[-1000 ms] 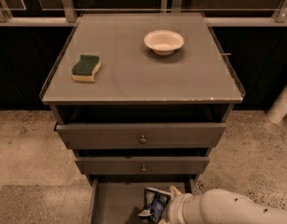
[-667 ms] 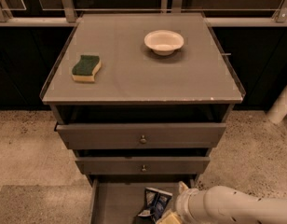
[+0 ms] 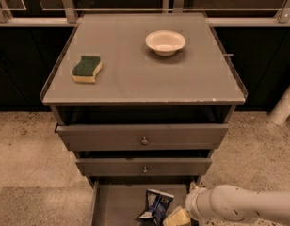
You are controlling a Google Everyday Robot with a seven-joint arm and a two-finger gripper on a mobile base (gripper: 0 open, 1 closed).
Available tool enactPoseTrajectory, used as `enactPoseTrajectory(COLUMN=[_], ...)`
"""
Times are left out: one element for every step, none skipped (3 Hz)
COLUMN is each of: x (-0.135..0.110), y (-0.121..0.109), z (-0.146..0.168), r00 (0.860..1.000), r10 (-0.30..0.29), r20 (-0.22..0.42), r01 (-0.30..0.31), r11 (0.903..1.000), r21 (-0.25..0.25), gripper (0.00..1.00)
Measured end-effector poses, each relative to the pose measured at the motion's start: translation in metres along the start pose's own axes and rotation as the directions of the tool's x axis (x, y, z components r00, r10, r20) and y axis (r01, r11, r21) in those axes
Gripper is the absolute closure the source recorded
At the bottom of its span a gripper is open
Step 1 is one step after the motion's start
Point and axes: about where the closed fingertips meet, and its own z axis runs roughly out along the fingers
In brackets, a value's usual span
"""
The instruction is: Pick blue chip bag from bottom drawer and place on counter
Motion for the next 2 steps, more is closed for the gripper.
enactPoseTrajectory(x=[0.013,-0.005], y=[0.012,0.034], z=[0.015,0.098], r00=[0.997,0.988], r10=[0.070,0.137], r20=[0.016,0.073], r01=[-0.070,-0.128], r11=[0.9970,0.9849], r21=[-0.033,-0.116], gripper=[0.00,0.00])
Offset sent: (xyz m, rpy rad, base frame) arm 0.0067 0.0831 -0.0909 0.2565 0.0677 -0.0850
